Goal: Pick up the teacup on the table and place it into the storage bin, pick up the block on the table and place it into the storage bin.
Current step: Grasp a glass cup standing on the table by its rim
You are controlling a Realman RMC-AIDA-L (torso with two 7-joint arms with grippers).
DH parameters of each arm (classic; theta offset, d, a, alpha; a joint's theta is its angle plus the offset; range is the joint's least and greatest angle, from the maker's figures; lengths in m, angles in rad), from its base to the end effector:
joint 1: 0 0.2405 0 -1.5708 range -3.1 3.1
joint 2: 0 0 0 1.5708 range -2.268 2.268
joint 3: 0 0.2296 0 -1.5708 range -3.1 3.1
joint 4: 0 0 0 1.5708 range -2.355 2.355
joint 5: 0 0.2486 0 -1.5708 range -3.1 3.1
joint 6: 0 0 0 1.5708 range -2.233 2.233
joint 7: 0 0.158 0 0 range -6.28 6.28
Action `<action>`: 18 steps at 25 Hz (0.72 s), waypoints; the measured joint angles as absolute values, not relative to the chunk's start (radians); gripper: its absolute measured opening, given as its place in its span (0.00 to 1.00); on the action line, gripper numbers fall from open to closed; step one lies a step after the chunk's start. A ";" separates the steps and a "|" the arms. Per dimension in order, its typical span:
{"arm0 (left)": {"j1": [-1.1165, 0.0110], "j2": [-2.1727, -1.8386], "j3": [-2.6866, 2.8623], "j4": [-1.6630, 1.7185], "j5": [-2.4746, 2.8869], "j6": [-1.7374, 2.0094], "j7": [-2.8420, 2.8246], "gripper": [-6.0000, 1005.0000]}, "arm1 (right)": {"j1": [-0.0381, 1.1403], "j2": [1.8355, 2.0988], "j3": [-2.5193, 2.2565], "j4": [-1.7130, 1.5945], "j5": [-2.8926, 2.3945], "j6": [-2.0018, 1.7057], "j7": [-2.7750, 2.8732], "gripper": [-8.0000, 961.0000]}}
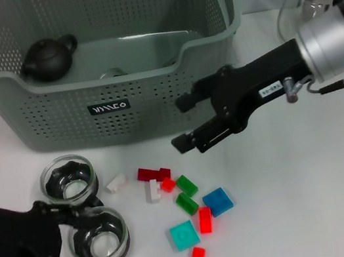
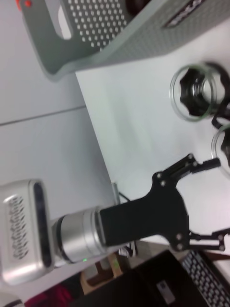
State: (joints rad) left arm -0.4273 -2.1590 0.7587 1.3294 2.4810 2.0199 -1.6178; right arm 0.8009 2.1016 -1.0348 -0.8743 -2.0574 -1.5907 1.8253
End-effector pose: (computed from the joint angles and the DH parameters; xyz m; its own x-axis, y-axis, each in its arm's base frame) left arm -0.2445 0.2928 0.0680 0.9355 0.3519 -0.0317 0.3513 -0.9360 -0.0235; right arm 0.1112 0.3912 -0.0256 0.9257 -0.2949 -0.2368 -0.2870 -0.9555 0.0680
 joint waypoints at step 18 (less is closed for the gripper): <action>-0.439 -2.169 0.858 1.319 2.527 2.007 -1.715 0.93 | 0.819 2.097 -1.154 -0.821 -2.063 -1.510 1.820 0.96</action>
State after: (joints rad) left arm -0.4385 -2.1690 0.8581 1.3190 2.5273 2.0071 -1.7146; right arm 0.8189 2.0973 -1.1544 -0.8206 -2.0626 -1.5099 1.8200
